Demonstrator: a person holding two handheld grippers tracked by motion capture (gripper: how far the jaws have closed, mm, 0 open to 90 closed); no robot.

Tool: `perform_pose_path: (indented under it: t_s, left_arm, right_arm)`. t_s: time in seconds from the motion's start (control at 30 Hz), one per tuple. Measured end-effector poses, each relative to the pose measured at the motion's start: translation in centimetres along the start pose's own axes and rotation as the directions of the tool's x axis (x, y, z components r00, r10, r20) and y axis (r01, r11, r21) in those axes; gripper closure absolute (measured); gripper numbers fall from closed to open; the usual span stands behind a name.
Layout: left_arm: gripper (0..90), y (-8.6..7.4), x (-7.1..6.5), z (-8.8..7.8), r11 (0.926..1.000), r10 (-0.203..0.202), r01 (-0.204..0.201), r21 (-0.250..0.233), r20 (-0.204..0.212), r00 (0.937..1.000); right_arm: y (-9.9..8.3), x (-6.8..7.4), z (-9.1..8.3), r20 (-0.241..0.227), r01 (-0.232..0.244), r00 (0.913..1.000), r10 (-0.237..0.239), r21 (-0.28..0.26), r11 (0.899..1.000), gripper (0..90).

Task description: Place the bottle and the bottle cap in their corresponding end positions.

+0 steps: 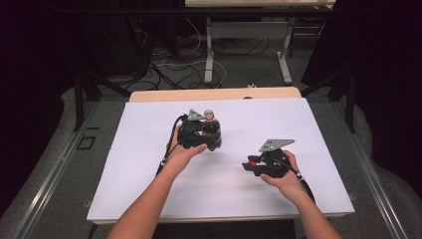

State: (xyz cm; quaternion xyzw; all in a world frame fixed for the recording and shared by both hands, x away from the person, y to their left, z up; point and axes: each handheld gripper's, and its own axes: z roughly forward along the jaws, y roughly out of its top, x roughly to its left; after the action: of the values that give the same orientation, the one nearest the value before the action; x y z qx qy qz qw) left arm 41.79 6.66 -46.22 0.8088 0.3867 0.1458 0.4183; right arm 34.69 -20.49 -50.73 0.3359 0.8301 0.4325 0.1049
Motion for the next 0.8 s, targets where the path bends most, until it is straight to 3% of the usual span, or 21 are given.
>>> perform_pose_path:
  t_s: [0.13, 0.27, 0.4, 0.47, 0.8]
  left_arm:
    - [30.4, 0.5, 0.2, 0.8, 0.9999, -0.015, 0.015, -0.001, -0.011, 0.9998]
    - [30.5, 1.1, 0.4, 1.7, 1.0, -0.005, 0.006, 0.007, -0.022, 0.9997]
    - [30.4, 1.4, 0.4, 3.0, 0.9982, -0.055, 0.054, -0.024, -0.037, 0.9978]
    - [30.4, 1.5, 0.7, 3.4, 0.9997, -0.026, 0.026, -0.004, -0.046, 0.9986]
    - [30.4, 1.5, 0.7, 5.9, 0.9993, -0.036, 0.035, -0.008, -0.1, 0.9943]
  right_arm:
    - [-0.1, -0.1, 0.0, -0.001, 0.007, 1.0, -0.007, 0.006, 1.0, 61.1]
    - [-0.2, -0.2, 0.0, 0.004, 0.002, 1.0, -0.002, 0.008, 1.0, 61.1]
    - [-0.2, -0.4, -0.3, 0.005, -0.006, 1.0, 0.006, 0.016, 1.0, 61.1]
    - [-0.2, -0.4, -0.2, 0.014, -0.003, 0.9999, 0.003, -0.013, 1.0, 61.1]
    - [-0.3, -0.6, -0.1, 0.011, -0.009, 0.9999, 0.009, -0.005, 1.0, 61.1]
